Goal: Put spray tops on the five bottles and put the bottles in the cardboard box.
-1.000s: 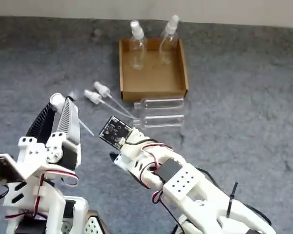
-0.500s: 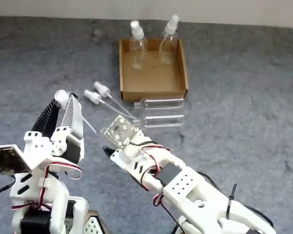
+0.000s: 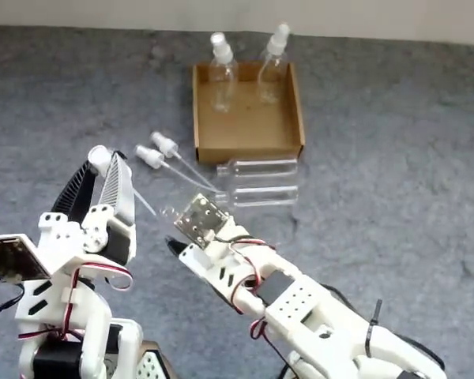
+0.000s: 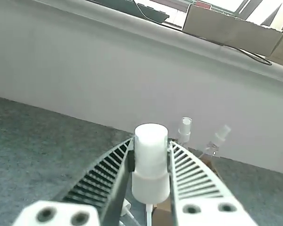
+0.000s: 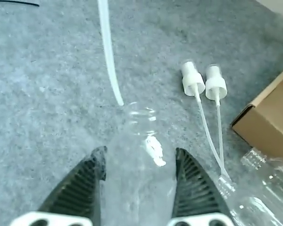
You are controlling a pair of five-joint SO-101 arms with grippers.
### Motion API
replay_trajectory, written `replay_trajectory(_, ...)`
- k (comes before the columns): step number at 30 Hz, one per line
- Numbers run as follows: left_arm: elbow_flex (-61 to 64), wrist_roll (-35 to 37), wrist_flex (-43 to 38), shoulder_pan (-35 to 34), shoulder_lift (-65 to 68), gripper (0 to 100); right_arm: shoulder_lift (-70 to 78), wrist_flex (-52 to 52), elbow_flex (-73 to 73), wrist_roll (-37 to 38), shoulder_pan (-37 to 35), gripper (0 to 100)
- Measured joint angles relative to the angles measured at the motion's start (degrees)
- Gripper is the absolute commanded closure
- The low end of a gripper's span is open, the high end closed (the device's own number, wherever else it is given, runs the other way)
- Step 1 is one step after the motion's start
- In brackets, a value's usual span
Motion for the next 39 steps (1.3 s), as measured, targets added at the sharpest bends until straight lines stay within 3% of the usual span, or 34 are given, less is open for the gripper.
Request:
replay_trajectory(13, 0.0, 0.0, 0.0, 0.0, 0.0, 100, -0.18, -8.26, 5.27, 0.0, -1.93, 99.4)
replay_trajectory(33, -2.11, 0.0, -1.41, 0.0, 0.0, 100, -0.18, -8.53, 5.36, 0.09, -2.02, 99.4)
replay_trajectory(39, -2.11, 2.99, -0.53, 0.0, 0.0, 100, -0.18, -8.53, 5.36, 0.09, -2.02, 99.4)
